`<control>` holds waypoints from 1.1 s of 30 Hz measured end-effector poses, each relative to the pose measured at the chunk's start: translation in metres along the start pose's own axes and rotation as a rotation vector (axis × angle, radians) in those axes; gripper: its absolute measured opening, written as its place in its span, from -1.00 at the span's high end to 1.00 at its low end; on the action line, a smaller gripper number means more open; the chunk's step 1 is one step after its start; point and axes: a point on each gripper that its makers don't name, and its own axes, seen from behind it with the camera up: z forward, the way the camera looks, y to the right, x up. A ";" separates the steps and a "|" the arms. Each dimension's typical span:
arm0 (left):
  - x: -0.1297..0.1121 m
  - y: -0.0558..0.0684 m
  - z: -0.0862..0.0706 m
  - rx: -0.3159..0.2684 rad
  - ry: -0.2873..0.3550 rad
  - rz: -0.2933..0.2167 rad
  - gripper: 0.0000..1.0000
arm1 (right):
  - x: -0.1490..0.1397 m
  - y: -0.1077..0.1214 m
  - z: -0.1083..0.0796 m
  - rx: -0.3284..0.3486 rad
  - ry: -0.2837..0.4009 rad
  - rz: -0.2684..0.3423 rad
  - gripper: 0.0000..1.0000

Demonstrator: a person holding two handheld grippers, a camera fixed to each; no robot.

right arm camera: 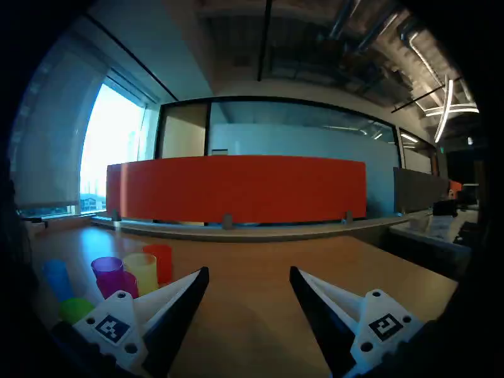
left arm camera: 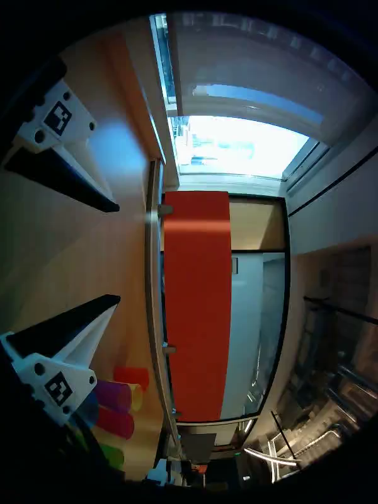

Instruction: Pour water

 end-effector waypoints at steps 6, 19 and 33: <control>0.000 0.000 0.000 0.000 0.000 0.000 -0.95 | -0.002 0.001 0.000 -0.003 0.000 0.000 -0.98; 0.001 0.000 0.000 0.000 0.000 0.000 -0.95 | -0.002 0.001 0.001 -0.003 -0.002 0.001 -0.99; 0.000 0.000 -0.001 0.000 0.000 0.000 -0.95 | -0.001 0.001 0.001 -0.003 -0.002 0.000 -0.99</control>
